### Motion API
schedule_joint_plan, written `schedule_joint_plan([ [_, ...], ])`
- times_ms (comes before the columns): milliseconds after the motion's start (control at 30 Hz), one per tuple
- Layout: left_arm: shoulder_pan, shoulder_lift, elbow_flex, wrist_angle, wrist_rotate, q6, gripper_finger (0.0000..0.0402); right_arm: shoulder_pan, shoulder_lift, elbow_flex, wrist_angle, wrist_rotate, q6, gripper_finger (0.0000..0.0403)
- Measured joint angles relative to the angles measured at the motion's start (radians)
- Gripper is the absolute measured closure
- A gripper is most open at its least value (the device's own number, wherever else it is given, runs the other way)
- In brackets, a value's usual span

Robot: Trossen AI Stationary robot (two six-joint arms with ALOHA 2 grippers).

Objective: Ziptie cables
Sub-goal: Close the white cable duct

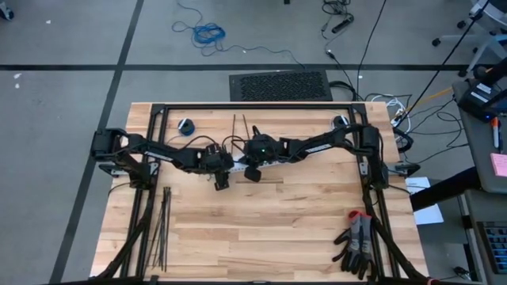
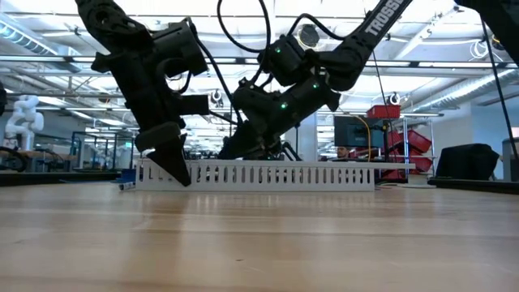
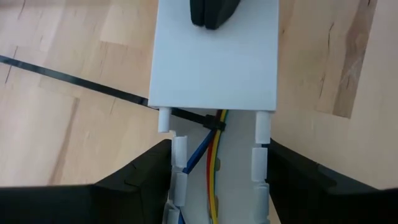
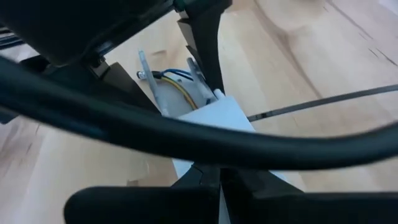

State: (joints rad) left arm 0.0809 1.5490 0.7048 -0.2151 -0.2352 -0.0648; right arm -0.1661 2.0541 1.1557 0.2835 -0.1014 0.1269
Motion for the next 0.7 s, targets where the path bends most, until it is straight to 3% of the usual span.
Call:
schedule_joint_plan([
  [333,0.011,0.001,0.008,0.025,0.002,0.005,0.0174,0.001,0.002,0.000,0.006,-0.001,0.000,0.0403],
  [700,0.011,0.000,0.048,-0.046,-0.020,-0.028,0.0115,0.002,0.003,0.001,-0.006,-0.003,0.000,0.0403],
])
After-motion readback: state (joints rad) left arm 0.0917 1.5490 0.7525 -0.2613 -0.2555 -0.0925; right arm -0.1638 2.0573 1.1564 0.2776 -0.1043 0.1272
